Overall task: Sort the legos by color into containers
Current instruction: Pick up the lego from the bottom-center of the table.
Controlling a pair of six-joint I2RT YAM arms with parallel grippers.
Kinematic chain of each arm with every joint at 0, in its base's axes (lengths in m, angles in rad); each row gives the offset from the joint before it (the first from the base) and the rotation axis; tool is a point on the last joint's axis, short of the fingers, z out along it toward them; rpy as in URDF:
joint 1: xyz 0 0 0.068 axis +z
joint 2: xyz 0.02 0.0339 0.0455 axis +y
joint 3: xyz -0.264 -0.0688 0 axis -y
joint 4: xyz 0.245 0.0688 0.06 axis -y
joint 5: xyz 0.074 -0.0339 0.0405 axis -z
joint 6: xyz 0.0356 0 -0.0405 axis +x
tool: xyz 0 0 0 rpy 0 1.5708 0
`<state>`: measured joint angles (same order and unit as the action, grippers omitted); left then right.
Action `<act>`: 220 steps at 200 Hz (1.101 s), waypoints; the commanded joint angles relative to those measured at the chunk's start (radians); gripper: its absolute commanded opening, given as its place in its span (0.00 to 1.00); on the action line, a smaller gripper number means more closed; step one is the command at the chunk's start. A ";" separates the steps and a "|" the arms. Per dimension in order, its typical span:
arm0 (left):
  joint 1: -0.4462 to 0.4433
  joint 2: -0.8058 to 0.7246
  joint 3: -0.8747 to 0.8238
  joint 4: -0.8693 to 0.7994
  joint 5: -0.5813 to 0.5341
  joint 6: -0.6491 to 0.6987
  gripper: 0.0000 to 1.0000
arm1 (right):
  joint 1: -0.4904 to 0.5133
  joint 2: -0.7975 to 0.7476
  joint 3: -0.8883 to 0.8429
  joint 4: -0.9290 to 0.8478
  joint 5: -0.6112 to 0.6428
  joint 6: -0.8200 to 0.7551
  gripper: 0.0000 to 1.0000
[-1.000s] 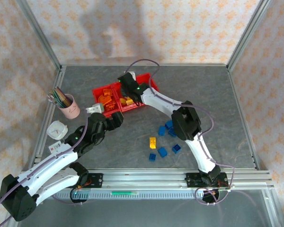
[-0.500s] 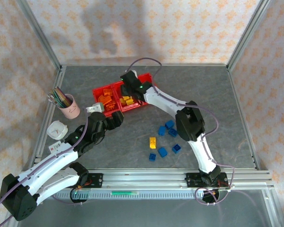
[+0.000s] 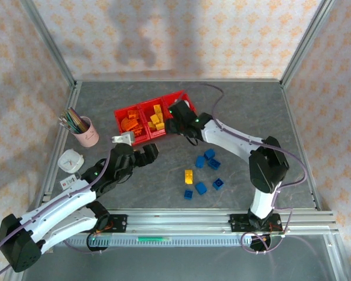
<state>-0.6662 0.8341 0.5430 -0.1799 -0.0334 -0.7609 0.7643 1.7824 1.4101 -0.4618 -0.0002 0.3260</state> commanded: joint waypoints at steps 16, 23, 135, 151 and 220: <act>-0.086 -0.022 -0.035 0.039 -0.047 -0.061 0.99 | 0.041 -0.107 -0.161 -0.046 -0.002 0.089 0.74; -0.098 -0.026 -0.041 0.044 -0.054 -0.075 0.99 | 0.050 -0.118 -0.182 -0.060 0.012 0.103 0.74; -0.190 -0.073 -0.121 0.065 -0.087 -0.193 0.99 | 0.248 -0.211 -0.482 -0.066 0.045 0.425 0.73; -0.190 -0.073 -0.124 0.059 -0.092 -0.197 0.99 | 0.258 -0.195 -0.499 -0.045 0.040 0.430 0.71; -0.190 -0.099 -0.135 0.031 -0.105 -0.200 0.99 | 0.257 -0.106 -0.454 -0.013 0.059 0.366 0.58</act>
<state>-0.8513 0.7578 0.4213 -0.1299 -0.1005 -0.9463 1.0164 1.6348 0.9318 -0.4900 0.0231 0.7101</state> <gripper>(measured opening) 0.992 0.597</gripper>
